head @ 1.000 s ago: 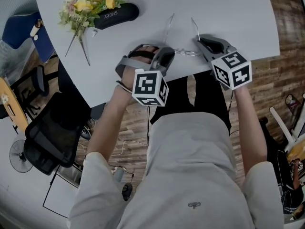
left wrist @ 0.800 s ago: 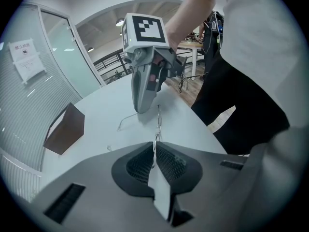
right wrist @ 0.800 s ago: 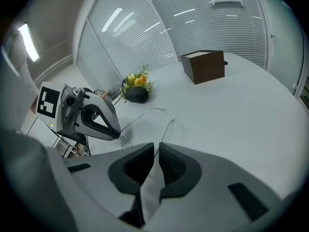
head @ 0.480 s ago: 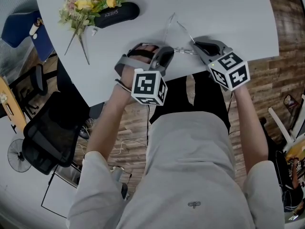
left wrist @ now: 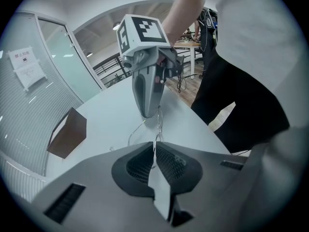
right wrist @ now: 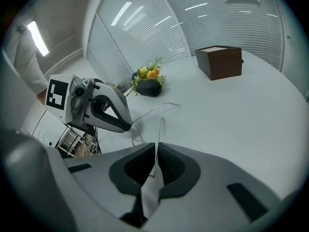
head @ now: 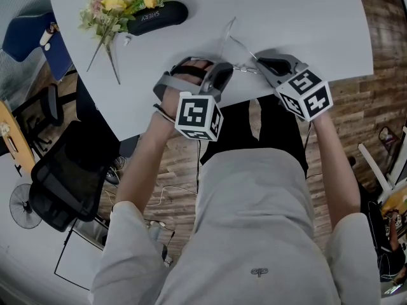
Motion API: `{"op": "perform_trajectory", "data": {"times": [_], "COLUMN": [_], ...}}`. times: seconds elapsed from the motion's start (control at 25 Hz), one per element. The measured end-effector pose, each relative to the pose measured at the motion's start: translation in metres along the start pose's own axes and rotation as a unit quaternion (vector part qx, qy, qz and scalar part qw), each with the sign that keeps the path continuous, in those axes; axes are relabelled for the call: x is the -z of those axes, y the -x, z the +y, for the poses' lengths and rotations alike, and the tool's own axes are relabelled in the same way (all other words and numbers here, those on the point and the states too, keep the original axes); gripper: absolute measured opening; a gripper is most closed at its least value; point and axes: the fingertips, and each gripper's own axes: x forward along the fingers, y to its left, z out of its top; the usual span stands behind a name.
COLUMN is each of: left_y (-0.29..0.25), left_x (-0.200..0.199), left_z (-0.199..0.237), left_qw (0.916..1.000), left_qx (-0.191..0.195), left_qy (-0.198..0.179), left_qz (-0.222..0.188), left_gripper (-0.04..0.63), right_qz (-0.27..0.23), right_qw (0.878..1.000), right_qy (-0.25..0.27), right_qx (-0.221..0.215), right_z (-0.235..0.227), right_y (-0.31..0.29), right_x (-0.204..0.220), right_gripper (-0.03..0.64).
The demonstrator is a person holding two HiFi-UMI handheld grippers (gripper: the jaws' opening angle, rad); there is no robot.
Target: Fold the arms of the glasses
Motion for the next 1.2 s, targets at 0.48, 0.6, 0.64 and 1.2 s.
{"op": "perform_trajectory", "data": {"times": [0.48, 0.6, 0.64, 1.2], "left_y": [0.001, 0.001, 0.001, 0.000], "left_x": [-0.004, -0.005, -0.005, -0.003], "left_z": [-0.009, -0.010, -0.010, -0.014], "left_qw": [0.9999, 0.9998, 0.9998, 0.9997], "left_qx": [0.005, 0.006, 0.005, 0.005], "left_qy": [-0.009, -0.014, -0.015, -0.022], "left_qz": [-0.009, -0.009, -0.009, -0.002], "left_gripper": [0.031, 0.031, 0.031, 0.031], "right_qz": [0.022, 0.026, 0.028, 0.050], "right_qw": [0.999, 0.998, 0.998, 0.994], "right_qy": [0.023, 0.030, 0.033, 0.067], "right_qx": [-0.032, -0.038, -0.040, -0.068], "right_z": [0.015, 0.018, 0.018, 0.027], "right_y": [-0.005, -0.006, -0.007, -0.013], "right_x": [0.005, 0.005, 0.004, 0.006], "right_gripper": [0.017, 0.017, 0.015, 0.011]}}
